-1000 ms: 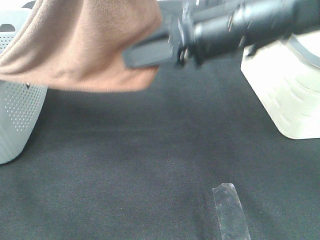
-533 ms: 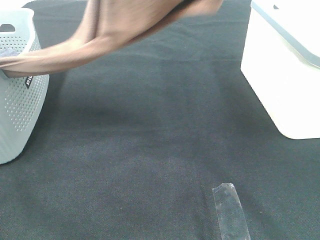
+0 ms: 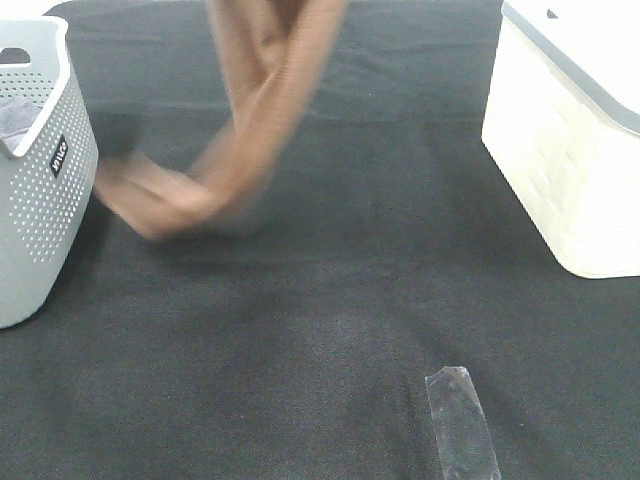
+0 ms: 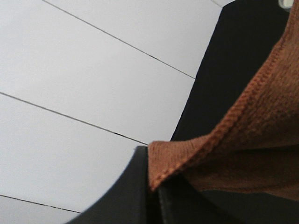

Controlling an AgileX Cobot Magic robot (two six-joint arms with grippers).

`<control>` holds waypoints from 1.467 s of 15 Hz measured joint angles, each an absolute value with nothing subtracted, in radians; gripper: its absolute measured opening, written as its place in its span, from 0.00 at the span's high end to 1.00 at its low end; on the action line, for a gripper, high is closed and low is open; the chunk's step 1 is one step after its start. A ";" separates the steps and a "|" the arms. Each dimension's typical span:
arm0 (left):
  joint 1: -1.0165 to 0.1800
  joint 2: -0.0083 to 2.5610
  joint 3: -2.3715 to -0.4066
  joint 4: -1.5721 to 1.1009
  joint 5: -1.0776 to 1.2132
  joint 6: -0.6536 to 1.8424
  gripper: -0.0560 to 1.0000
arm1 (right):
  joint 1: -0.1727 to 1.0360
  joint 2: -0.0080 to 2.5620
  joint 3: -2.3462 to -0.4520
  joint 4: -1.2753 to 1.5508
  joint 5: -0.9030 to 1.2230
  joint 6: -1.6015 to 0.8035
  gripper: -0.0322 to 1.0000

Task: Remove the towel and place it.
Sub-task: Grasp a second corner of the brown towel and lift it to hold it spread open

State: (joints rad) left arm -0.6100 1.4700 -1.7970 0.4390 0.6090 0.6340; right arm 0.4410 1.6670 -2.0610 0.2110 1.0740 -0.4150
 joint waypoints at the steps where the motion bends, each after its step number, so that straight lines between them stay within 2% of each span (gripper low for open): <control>1: -0.550 1.480 -1.797 0.415 0.560 0.634 0.95 | 0.441 1.714 -2.120 0.151 0.968 -0.426 0.96; 7: -0.436 1.574 -1.797 0.404 0.348 0.634 0.95 | 0.441 1.758 -2.148 0.028 0.698 -0.453 0.96; 11: -0.374 1.604 -1.797 0.403 0.111 0.634 0.95 | 0.441 1.760 -2.149 -0.005 0.750 -0.629 0.96; 15: -0.373 1.637 -1.797 0.439 0.062 0.635 0.95 | 0.441 1.760 -2.149 -0.013 0.788 -0.888 0.96; 18: -0.335 1.655 -1.797 0.467 0.006 0.635 0.95 | 0.441 1.766 -2.149 -0.081 0.651 -1.001 0.96; 21: -0.285 1.686 -1.797 0.467 -0.109 0.635 0.95 | 0.441 1.787 -2.149 -0.121 0.484 -1.017 0.96; 22: -0.271 1.714 -1.797 0.467 -0.184 0.635 0.95 | 0.441 1.807 -2.149 -0.126 0.368 -1.017 0.96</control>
